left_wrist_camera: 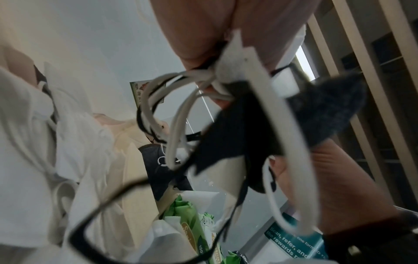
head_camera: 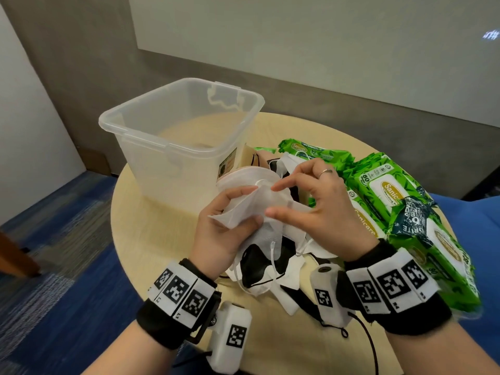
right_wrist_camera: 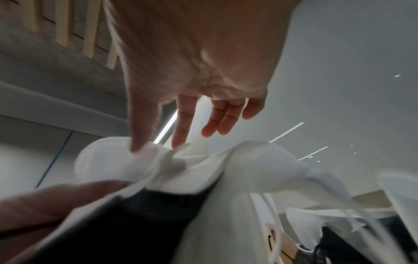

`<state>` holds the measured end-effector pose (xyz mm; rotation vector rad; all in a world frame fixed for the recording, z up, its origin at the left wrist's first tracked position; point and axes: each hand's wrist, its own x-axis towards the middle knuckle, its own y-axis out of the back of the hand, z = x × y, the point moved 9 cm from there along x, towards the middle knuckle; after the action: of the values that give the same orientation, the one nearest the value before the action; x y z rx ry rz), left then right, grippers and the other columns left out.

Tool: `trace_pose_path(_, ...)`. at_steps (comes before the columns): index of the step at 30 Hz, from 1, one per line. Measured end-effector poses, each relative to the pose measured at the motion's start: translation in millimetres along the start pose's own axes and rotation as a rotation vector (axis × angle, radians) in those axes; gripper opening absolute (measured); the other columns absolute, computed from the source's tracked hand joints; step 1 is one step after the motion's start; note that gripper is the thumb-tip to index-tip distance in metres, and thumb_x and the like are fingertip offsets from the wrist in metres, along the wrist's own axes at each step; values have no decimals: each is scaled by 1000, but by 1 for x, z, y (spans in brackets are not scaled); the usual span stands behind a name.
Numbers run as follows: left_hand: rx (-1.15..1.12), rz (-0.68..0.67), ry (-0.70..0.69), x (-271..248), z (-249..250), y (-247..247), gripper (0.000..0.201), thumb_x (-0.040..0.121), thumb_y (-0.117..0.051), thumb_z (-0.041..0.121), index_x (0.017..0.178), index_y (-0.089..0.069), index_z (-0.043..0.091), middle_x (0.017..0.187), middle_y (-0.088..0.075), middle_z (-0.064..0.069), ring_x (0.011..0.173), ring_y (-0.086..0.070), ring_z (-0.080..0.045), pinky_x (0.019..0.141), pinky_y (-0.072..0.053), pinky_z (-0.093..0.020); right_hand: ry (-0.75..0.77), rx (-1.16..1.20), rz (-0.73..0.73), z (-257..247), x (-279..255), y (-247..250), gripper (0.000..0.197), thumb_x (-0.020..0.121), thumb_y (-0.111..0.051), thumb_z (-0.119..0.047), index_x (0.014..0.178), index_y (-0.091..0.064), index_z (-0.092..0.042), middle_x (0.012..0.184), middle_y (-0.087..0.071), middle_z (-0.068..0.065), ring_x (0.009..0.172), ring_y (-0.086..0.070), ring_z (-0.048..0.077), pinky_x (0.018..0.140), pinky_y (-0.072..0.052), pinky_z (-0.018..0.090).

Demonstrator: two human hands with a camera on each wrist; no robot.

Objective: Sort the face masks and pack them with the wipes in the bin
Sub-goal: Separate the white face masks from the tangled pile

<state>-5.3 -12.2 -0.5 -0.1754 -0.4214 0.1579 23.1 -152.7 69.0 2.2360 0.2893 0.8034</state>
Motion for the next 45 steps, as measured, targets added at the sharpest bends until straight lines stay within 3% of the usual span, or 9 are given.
trace_pose_path(2, -42, 0, 44, -2, -2, -3, 35, 74, -70, -8, 97, -65, 17, 92, -72, 7, 88, -66, -6, 71, -51, -18, 61, -75, 25, -7, -1, -6, 32, 63, -69, -50, 83, -69, -26, 86, -44, -10, 87, -47, 16, 76, -39, 35)
trace_pose_path(7, -59, 6, 82, -5, -3, -2, 31, 76, -67, -10, 94, -66, 15, 84, -73, 7, 78, -67, -5, 66, -52, -18, 106, 26, 50, -13, -2, -15, 28, 63, -71, -21, 88, -62, -11, 88, -53, -6, 80, -45, 7, 73, -35, 11)
trace_pose_path(12, -26, 14, 84, -6, -3, -1, 28, 79, -66, -8, 82, -70, 19, 73, -71, 5, 69, -64, -6, 62, -51, -19, 228, 119, 95, -26, -8, -11, 25, 68, -71, -1, 86, -57, -12, 72, -52, -5, 68, -45, 1, 65, -35, 7)
trace_pose_path(19, -29, -33, 106, -6, -1, -6, 18, 82, -60, -6, 76, -67, 9, 65, -69, 5, 61, -61, -4, 57, -49, -17, 198, 339, -73, -23, -11, -21, 43, 74, -63, 5, 87, -46, -32, 71, -47, -13, 68, -49, 6, 67, -46, 24)
trace_pose_path(24, -13, -15, 109, -7, -2, -2, 23, 80, -61, -8, 82, -67, 15, 73, -72, 9, 72, -66, -3, 65, -52, -17, 118, 408, -71, -12, -6, -20, 31, 80, -55, -8, 85, -48, -37, 75, -44, 8, 67, -43, 27, 61, -39, 40)
trace_pose_path(28, -14, -18, 152, -5, -7, 0, 23, 80, -62, -8, 84, -68, 14, 77, -74, 7, 77, -69, -7, 67, -53, -18, 69, 438, 78, -2, -2, -5, 42, 81, -49, -2, 82, -51, -44, 82, -51, -1, 77, -52, 28, 70, -39, 36)
trace_pose_path(31, 4, -37, 145, -3, -4, 0, 26, 80, -62, -11, 87, -68, 14, 80, -74, 6, 81, -69, -9, 72, -54, -21, 53, 491, 115, 2, -3, 0, 42, 79, -43, 12, 80, -58, -28, 82, -58, -14, 85, -55, 10, 80, -40, 18)
trace_pose_path(35, 29, -20, 150, -2, -6, 3, 29, 79, -64, -10, 90, -69, 17, 82, -73, 6, 85, -68, -11, 75, -54, -22, -65, 563, 168, 12, -4, 4, 40, 76, -40, 10, 73, -66, -21, 77, -68, -18, 83, -61, 0, 78, -45, 14)
trace_pose_path(45, -2, 29, 150, -2, -5, 9, 37, 78, -64, -12, 97, -66, 20, 83, -73, 8, 81, -68, -7, 69, -53, -18, -152, 718, 278, 26, -1, 18, 51, 90, -40, 12, 112, -60, -29, 122, -60, -12, 122, -51, 7, 105, -40, 33)
